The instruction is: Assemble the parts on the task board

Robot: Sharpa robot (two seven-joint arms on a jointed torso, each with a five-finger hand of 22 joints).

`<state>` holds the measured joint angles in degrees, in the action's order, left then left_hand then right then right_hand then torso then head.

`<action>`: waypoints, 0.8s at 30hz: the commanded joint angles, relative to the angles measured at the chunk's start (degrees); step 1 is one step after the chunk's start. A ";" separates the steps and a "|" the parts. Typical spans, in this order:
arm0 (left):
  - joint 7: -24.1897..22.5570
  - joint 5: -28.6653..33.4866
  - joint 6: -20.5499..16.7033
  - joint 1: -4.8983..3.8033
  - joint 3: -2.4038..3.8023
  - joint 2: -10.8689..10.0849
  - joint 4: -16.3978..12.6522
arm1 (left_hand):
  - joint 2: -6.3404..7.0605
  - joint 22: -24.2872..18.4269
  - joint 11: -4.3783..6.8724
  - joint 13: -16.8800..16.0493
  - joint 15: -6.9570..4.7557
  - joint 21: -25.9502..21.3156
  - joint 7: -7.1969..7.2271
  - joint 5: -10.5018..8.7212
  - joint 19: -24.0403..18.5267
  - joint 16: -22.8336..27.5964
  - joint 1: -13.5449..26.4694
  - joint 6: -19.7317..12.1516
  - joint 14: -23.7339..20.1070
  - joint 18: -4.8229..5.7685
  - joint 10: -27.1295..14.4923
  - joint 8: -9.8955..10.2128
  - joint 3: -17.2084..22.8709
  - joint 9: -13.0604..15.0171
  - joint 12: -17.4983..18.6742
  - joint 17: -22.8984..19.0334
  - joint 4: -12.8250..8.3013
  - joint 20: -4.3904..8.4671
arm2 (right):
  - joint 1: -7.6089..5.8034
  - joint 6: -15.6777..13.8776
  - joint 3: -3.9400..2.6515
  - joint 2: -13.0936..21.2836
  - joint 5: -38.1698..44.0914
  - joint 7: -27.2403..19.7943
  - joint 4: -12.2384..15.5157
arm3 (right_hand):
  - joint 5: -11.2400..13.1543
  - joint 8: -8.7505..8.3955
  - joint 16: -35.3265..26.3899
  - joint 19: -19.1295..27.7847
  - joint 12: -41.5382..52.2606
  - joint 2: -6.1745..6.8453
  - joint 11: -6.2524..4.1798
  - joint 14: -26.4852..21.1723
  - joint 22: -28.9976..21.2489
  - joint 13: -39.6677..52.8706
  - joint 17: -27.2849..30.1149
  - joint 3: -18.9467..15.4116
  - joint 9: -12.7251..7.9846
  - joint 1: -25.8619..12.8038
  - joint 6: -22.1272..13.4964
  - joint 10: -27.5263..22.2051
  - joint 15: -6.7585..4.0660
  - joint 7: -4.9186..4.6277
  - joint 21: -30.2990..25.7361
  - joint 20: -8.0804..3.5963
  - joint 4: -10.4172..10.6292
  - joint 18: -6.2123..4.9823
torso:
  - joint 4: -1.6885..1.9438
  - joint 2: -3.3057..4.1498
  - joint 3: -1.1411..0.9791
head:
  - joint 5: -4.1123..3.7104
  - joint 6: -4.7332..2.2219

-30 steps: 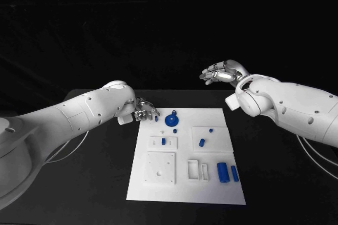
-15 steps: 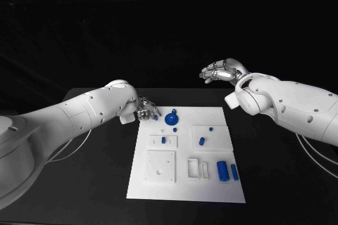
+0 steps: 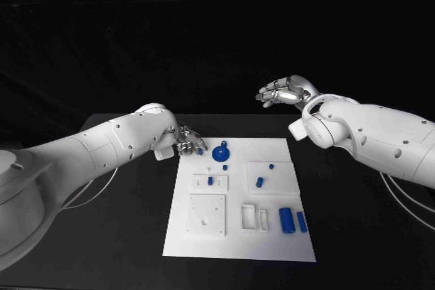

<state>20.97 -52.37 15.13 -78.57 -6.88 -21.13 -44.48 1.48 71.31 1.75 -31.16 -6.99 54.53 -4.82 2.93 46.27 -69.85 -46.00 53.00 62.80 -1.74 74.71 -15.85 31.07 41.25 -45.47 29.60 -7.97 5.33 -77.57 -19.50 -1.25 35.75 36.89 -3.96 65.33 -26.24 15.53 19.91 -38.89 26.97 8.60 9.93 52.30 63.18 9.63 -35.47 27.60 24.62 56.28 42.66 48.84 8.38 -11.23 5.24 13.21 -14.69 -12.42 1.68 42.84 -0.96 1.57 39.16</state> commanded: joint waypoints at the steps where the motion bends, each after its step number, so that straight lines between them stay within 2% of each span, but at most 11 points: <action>1: -0.36 0.23 1.51 0.18 -0.05 0.25 0.07 | -0.87 0.02 -0.06 0.13 -0.21 0.03 0.03 -0.02 -0.29 -0.40 -0.82 0.64 -0.13 0.64 0.34 -0.44 0.31 -0.17 -0.21 -0.12 -0.82 7.12 | 0.00 0.34 -0.03 -0.10 0.12 -0.51 -0.03 | -0.18 0.25 -0.32 0.18 0.29 0.28 0.15 -0.55 0.06 -0.09 -0.09 0.01 -0.08 0.28 -0.28 -0.12 0.00 -1.92 -0.29 0.04 0.32 -0.27 | 0.05 0.02 0.01 | 0.00 0.05; 3: -0.27 0.23 1.23 0.18 -0.05 0.26 0.17 | -1.55 0.02 0.00 0.19 -0.24 0.06 0.10 0.01 -0.24 -0.45 -1.38 0.96 -0.08 0.67 0.40 -0.66 0.55 -0.27 -0.19 -0.16 -1.26 7.12 | 0.00 0.36 -0.03 -0.11 0.09 -0.51 -0.04 | -0.19 0.25 -0.32 0.18 0.29 0.28 0.16 -0.55 0.07 -0.10 -0.09 0.01 -0.09 0.27 -0.28 -0.12 0.00 -1.92 -0.30 0.05 0.34 -0.27 | 0.04 0.00 0.01 | 0.02 0.08; 7: -0.23 0.23 1.24 0.18 -0.05 0.33 0.38 | -1.82 0.02 0.02 0.21 -0.25 0.07 0.12 0.02 -0.22 -0.47 -1.47 1.06 -0.07 0.70 0.44 -0.73 0.59 -0.32 -0.19 -0.17 -1.35 7.11 | 0.00 0.41 -0.03 -0.16 0.06 -0.51 -0.08 | -0.19 0.26 -0.33 0.19 0.30 0.28 0.16 -0.55 0.07 -0.12 -0.10 0.00 -0.09 0.24 -0.28 -0.12 0.00 -1.92 -0.30 0.06 0.37 -0.27 | 0.04 0.02 0.03 | -0.03 0.14; 9: -0.22 0.23 1.32 0.18 -0.05 0.36 0.46 | -3.32 0.02 0.15 0.24 -0.33 0.12 0.26 0.16 -0.16 -0.53 -2.40 1.60 0.03 0.67 0.58 -1.06 1.18 -0.34 -0.24 -0.19 -1.90 7.17 | 0.00 0.47 -0.03 -0.19 0.06 -0.50 -0.10 | -0.20 0.26 -0.33 0.19 0.31 0.27 0.16 -0.55 0.08 -0.14 -0.11 -0.01 -0.10 0.21 -0.28 -0.12 0.01 -1.92 -0.30 0.07 0.39 -0.28 | 0.01 0.02 0.03 | 0.00 0.15; 17: -0.30 0.23 0.71 0.19 -0.06 0.52 0.61 | -6.02 0.01 0.31 0.48 -0.41 0.22 0.45 1.33 -0.04 -0.67 -4.23 2.49 0.21 0.88 0.91 -1.77 1.95 -0.86 -0.23 -0.39 -4.20 7.21 | 0.00 0.56 -0.03 -0.21 0.04 -0.51 -0.11 | -0.22 0.26 -0.35 0.21 0.33 0.27 0.16 -0.56 0.10 -0.19 -0.13 -0.03 -0.12 0.18 -0.29 -0.13 0.01 -1.92 -0.31 0.08 0.43 -0.29 | -0.01 0.03 0.04 | 0.04 0.23; 22: -0.67 0.32 -0.14 0.19 -0.06 0.25 0.57 | -7.25 0.02 0.57 0.57 -0.50 0.36 0.77 2.07 0.20 -0.85 -4.78 3.80 0.49 0.98 1.31 -2.69 2.20 -0.94 -0.34 -0.46 -5.25 7.27 | 0.00 0.64 -0.03 -0.23 0.03 -0.48 -0.17 | -0.24 0.26 -0.36 0.22 0.34 0.27 0.17 -0.57 0.10 -0.21 -0.14 -0.03 -0.13 0.17 -0.30 -0.14 0.01 -1.93 -0.32 0.08 0.45 -0.30 | -0.02 0.03 0.04 | 0.03 0.28; 24: -0.69 0.79 -0.99 0.19 -0.05 0.03 0.44 | -7.37 0.01 0.66 0.59 -0.53 0.39 0.85 2.18 0.26 -0.90 -4.81 4.09 0.57 0.99 1.40 -2.89 2.20 -0.97 -0.36 -0.48 -5.46 7.30 | 0.00 0.72 -0.03 -0.23 0.02 -0.48 -0.19 | -0.24 0.26 -0.36 0.23 0.34 0.27 0.17 -0.57 0.10 -0.22 -0.15 -0.04 -0.13 0.17 -0.30 -0.14 0.01 -1.93 -0.32 0.09 0.45 -0.30 | -0.02 0.02 0.03 | 0.04 0.31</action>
<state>20.68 -52.02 15.02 -78.59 -6.84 -21.02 -43.97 -5.28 71.31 2.37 -30.64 -7.29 54.64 -4.05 4.94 46.27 -70.56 -50.56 56.86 63.32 -1.74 75.74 -18.47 33.28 40.04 -45.47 29.18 -13.15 5.33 -77.57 -19.39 -1.25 35.57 36.84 -3.96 65.15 -26.24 15.53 19.92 -38.90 26.97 8.60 9.93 52.30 63.22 9.47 -35.56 27.60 24.57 56.28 42.66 48.84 8.38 -11.23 5.24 13.21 -14.70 -12.42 1.66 42.86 -0.91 1.60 39.42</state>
